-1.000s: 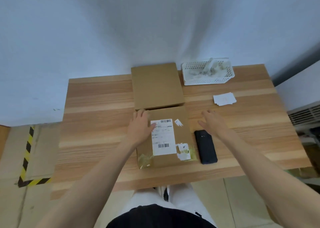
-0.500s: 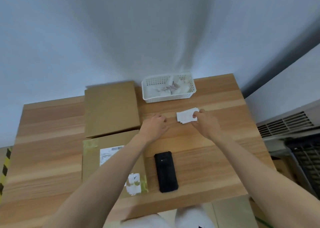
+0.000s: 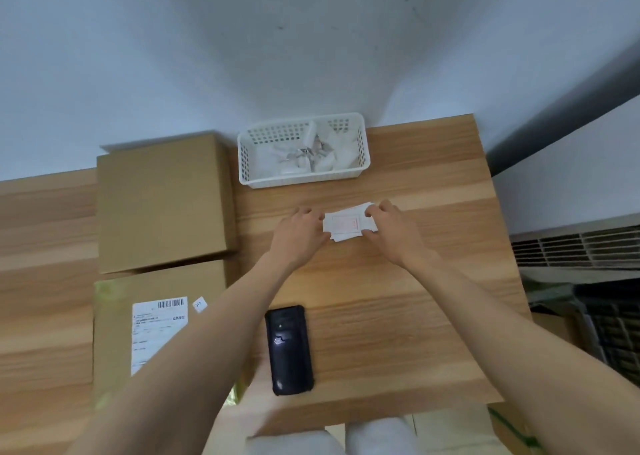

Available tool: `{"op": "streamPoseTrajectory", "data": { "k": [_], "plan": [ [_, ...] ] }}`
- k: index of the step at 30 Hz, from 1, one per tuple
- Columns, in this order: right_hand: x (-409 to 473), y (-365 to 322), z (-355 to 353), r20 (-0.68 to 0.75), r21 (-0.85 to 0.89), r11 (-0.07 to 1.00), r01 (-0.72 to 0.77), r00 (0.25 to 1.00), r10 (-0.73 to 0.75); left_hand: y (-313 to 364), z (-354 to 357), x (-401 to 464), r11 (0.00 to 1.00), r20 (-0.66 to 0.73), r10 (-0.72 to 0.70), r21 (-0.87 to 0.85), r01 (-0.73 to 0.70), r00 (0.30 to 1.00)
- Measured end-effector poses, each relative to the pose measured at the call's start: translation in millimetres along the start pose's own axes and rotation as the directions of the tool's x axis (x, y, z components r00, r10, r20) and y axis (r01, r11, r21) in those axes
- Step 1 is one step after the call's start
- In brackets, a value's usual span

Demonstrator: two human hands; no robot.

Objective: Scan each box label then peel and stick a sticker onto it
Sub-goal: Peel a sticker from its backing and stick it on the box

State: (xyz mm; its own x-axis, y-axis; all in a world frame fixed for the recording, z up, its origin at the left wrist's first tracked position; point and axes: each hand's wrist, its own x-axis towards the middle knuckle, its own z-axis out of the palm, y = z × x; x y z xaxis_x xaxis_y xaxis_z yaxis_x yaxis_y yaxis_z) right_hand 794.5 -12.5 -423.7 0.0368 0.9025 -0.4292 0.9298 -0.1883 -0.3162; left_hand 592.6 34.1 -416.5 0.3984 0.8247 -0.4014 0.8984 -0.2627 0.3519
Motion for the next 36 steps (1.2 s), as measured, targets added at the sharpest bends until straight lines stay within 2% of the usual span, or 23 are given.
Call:
{"op": "streamPoseTrajectory", "data": {
  "k": [8, 12, 19, 24, 26, 28, 30, 34, 36],
  "plan": [
    [26.0, 15.4, 20.7, 0.046, -0.012, 1.000, 0.008, 0.999, -0.007, -0.4, 21.5, 28.2, 0.998, 0.034, -0.063, 0.026, 0.062, 0.997],
    [28.0, 17.8, 26.6, 0.041, -0.012, 1.000, 0.007, 0.999, -0.006, -4.9, 30.6, 30.9, 0.998, -0.002, -0.066, -0.004, 0.066, 0.998],
    [31.3, 15.8, 29.6, -0.030, 0.059, 0.998, 0.026, 0.999, -0.024, -5.6, 32.3, 34.4, 0.976, -0.057, -0.120, -0.190, 0.107, 0.991],
    [30.7, 9.0, 26.2, -0.039, 0.219, 0.975, -0.040, 0.998, 0.050, -9.1, 27.0, 36.4, 0.894, 0.027, -0.169, -0.417, 0.165, 0.985],
    [29.5, 5.9, 22.6, -0.016, 0.396, 0.913, -0.102, 0.993, 0.118, -9.1, 18.7, 32.3, 0.848, 0.032, -0.178, -0.502, 0.170, 0.984],
    [27.2, 1.1, 18.3, 0.014, 0.616, 0.768, -0.174, 0.978, 0.210, -8.6, 6.5, 24.7, 0.805, 0.025, -0.187, -0.570, 0.168, 0.982],
    [22.0, -8.7, 9.7, 0.047, 0.760, 0.612, -0.217, 0.958, 0.282, -7.8, -9.2, 12.8, 0.768, 0.012, -0.198, -0.620, 0.163, 0.980],
    [-4.6, -43.6, -20.4, 0.069, 0.886, 0.428, -0.180, 0.963, 0.262, -7.7, -52.0, -21.4, 0.731, -0.070, -0.229, -0.671, 0.125, 0.971],
    [-25.2, -62.9, -37.8, 0.044, 0.920, 0.369, -0.133, 0.970, 0.241, -8.9, -76.3, -40.3, 0.714, -0.131, -0.227, -0.697, 0.073, 0.965]
  ]
}}
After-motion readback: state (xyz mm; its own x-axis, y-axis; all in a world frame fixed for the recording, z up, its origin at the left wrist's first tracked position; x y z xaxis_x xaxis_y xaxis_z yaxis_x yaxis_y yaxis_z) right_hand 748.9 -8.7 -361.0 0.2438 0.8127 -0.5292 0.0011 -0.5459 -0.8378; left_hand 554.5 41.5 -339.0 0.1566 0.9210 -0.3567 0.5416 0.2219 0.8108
